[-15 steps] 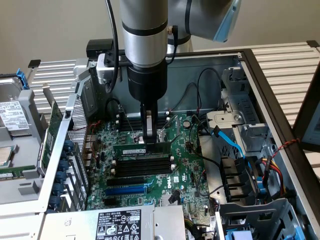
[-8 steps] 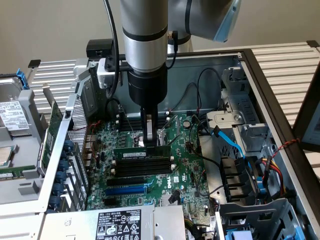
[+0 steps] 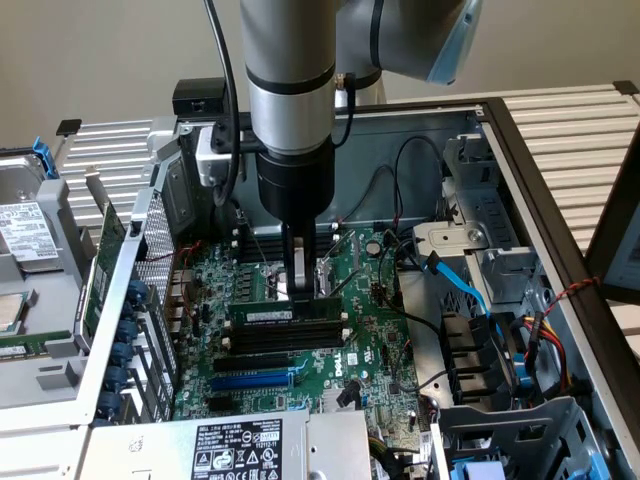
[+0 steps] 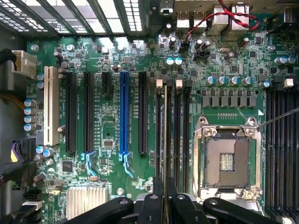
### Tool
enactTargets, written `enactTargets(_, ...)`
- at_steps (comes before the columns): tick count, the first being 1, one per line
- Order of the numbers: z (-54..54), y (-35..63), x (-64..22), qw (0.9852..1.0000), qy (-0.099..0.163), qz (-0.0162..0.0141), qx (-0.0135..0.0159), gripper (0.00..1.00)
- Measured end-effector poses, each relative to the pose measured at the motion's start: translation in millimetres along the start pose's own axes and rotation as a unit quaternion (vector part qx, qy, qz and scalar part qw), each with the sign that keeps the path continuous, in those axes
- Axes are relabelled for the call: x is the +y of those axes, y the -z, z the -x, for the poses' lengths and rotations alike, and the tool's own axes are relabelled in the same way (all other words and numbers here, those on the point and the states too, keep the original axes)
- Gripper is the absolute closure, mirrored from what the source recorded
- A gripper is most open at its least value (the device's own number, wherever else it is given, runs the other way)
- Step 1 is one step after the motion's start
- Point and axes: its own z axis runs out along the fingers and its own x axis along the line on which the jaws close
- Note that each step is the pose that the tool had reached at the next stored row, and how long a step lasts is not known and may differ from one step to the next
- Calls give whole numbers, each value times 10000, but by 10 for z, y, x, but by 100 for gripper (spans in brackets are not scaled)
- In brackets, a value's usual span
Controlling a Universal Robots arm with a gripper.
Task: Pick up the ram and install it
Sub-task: 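Insert the ram into the slot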
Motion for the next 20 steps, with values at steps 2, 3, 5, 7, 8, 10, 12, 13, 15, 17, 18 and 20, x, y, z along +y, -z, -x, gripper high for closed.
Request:
enactTargets(2,0,-6,0,10000,2,0,4,86)
enactTargets(3,0,-10,0,10000,3,0,4,86)
enactTargets(5,0,-19,0,10000,5,0,5,86)
enactTargets(7,0,-25,0,10000,7,0,5,86)
enactTargets(8,0,-28,0,10000,8,0,5,86)
enactTargets(10,1,-37,0,10000,10,0,4,86)
enactTargets(12,0,-46,0,10000,11,0,5,86)
enactTargets(13,0,-50,1,10000,12,0,5,86)
enactTargets(15,-2,-60,1,10000,14,0,5,86)
enactTargets(17,-3,-74,2,10000,20,-1,4,86)
enactTargets(18,-3,-77,5,10000,22,0,5,86)
enactTargets(20,-3,-83,13,10000,23,0,5,86)
